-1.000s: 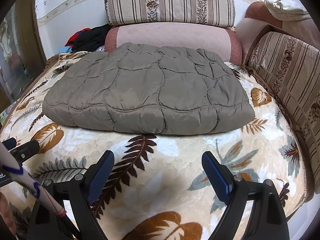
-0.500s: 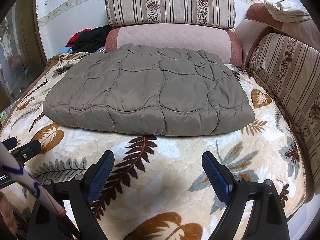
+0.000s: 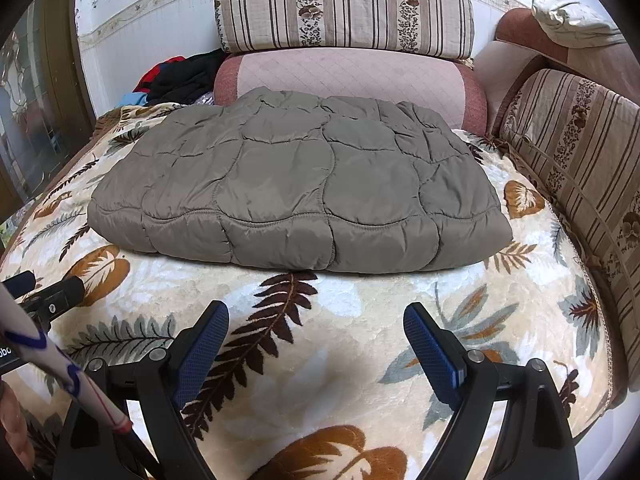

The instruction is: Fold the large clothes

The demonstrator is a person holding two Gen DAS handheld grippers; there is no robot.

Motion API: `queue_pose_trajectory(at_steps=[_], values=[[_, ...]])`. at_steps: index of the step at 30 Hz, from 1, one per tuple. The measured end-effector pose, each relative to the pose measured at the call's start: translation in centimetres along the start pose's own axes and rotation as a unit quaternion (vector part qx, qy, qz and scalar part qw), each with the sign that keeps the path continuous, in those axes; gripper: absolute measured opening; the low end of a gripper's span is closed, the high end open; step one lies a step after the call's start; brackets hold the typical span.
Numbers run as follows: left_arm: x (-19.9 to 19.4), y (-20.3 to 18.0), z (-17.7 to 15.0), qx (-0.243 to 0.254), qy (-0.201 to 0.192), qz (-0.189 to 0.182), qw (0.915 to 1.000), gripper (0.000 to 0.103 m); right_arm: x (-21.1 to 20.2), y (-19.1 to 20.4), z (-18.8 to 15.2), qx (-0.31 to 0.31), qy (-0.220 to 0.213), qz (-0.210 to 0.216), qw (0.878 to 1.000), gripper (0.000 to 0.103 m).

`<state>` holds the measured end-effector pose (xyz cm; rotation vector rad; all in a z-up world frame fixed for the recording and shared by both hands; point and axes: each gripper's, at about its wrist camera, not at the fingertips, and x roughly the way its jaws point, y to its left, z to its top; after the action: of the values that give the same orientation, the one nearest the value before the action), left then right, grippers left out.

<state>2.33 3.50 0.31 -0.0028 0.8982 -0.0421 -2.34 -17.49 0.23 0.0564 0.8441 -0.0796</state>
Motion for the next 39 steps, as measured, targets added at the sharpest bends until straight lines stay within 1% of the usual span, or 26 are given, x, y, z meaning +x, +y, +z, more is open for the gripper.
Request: queue_pose_trajectory(at_steps=[39], values=[[0.44,0.13,-0.37,0.001,0.004,0.0,1.0,0.095,0.05,0.39,-0.27,-0.004,-0.001,0.009,1.0,0.092]])
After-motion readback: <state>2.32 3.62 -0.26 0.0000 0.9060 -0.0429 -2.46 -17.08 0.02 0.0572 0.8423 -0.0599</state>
